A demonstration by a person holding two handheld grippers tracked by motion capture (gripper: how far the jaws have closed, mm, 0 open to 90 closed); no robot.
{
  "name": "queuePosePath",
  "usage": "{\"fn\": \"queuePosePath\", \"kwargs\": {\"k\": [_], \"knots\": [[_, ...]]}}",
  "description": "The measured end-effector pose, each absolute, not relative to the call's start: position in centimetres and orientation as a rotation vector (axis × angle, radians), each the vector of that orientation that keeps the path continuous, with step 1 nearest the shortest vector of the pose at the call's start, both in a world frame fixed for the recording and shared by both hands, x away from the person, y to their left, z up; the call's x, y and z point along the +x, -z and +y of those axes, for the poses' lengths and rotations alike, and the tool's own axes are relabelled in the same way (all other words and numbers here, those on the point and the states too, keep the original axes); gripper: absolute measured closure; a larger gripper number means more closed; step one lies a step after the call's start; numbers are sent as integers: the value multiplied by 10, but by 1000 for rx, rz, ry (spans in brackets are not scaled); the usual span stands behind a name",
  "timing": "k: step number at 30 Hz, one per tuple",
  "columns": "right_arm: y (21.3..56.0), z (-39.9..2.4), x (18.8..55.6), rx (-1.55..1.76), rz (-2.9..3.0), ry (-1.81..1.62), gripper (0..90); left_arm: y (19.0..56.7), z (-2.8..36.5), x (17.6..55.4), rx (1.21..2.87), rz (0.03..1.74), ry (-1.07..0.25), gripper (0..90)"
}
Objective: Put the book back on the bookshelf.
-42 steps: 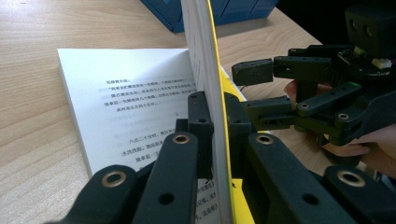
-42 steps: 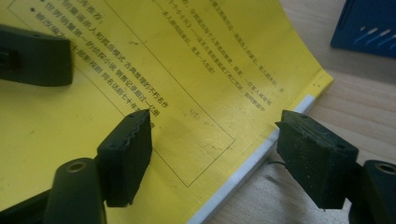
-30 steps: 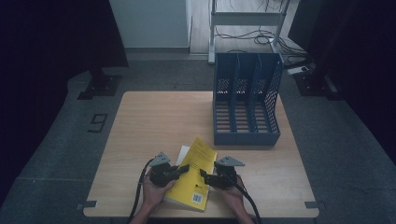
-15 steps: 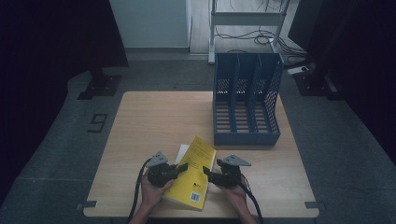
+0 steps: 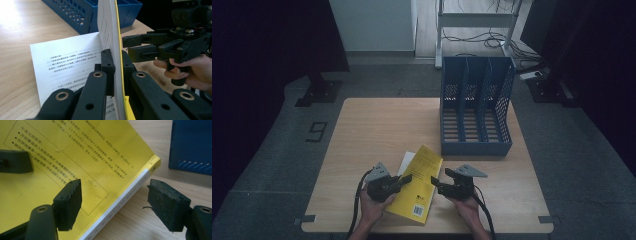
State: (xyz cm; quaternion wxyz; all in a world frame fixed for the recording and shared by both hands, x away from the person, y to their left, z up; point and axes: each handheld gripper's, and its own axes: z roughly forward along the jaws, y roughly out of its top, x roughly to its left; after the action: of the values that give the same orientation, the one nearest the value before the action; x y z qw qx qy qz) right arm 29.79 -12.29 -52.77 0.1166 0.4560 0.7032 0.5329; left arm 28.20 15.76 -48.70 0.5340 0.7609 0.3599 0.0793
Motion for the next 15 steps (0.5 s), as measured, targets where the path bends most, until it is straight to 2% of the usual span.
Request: {"fn": "queuePosePath", "kwargs": {"k": [15], "knots": [[525, -116, 294, 1233, 2097, -1612, 224, 470, 157, 269, 1791, 789, -211, 864]]}}
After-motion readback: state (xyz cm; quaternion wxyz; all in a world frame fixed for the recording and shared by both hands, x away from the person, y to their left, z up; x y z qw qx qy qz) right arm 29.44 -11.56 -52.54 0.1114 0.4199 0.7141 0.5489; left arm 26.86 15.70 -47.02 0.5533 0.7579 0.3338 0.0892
